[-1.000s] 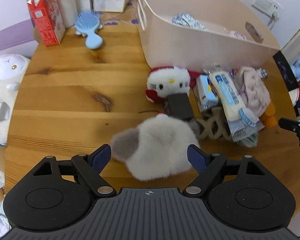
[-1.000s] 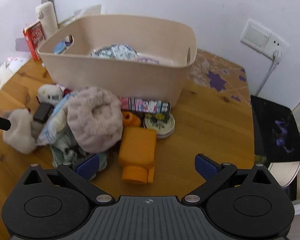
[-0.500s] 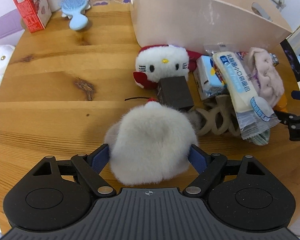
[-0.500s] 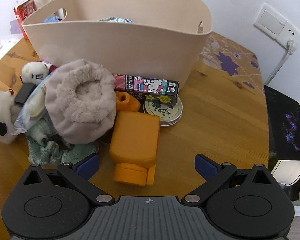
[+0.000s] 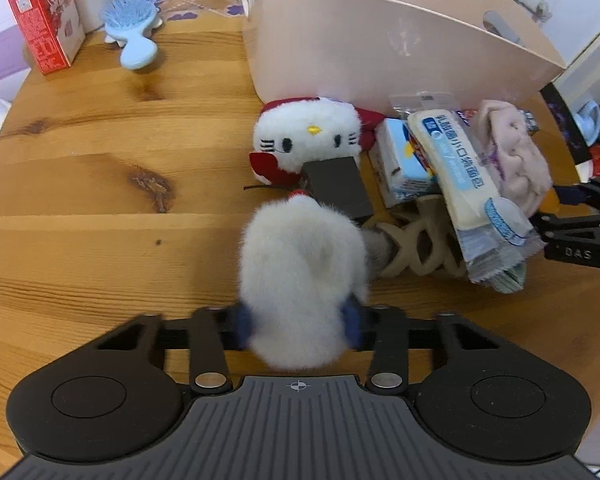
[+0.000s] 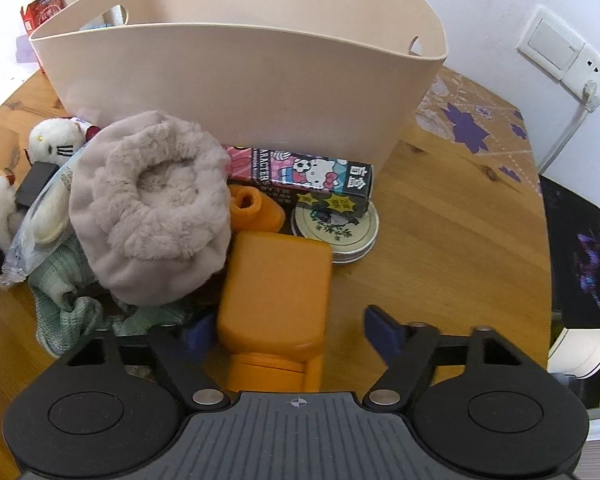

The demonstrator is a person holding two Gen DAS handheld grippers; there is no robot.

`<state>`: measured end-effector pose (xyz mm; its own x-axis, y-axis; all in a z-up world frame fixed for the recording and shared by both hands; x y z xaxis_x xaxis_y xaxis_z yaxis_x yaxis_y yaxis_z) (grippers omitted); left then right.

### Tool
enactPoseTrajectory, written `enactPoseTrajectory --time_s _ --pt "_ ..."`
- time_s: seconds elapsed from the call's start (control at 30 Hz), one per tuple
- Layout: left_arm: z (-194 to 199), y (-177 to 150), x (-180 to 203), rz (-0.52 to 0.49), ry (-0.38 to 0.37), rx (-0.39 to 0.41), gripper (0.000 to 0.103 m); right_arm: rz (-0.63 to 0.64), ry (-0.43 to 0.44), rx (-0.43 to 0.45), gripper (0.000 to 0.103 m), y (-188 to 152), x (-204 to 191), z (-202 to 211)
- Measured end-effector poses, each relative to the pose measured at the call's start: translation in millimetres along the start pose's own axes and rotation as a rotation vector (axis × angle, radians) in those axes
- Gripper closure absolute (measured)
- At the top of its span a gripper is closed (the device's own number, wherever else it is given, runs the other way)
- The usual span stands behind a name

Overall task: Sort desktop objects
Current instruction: 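Grasp the white plush with the left tool while the right tool grasps the orange bottle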

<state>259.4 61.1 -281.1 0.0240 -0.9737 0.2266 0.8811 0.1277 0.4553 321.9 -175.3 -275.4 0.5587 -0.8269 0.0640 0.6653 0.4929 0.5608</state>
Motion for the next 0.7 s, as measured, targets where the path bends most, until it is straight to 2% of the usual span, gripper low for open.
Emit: enactPoseTrajectory --time_s 0.07,0.1,0.37,0.7 --pt "1.9 -0.8 -1.3 0.004 -0.003 0.004 0.074 -0.004 0.004 0.004 0.050 -0.4 -1.2 2.5" --pt "3.1 -1.3 -1.4 -0.002 -0.004 0.008 0.075 -0.003 0.000 0.003 0.052 -0.9 -1.1 3.4" --pt "14.5 -6.8 -9.5 -0.009 -0.002 0.034 0.083 -0.006 -0.012 0.000 0.052 -13.5 -0.2 19.7" --pt "39.4 -9.5 -12.3 -0.008 -0.016 0.109 0.083 -0.027 0.001 0.048 0.052 -18.5 -6.9 45.0"
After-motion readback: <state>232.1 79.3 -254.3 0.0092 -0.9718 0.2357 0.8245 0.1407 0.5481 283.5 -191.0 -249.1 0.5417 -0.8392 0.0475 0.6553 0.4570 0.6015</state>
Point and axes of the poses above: each gripper's, at about its wrist camera, not at the fingertips, and z roughly against the way its jaws point, x to its right, y to its top, the point moved 5 cm from there along -z, roughly the way its jaws point, and after that the axes turned 8 degrees about x, right-handed, at the moved point
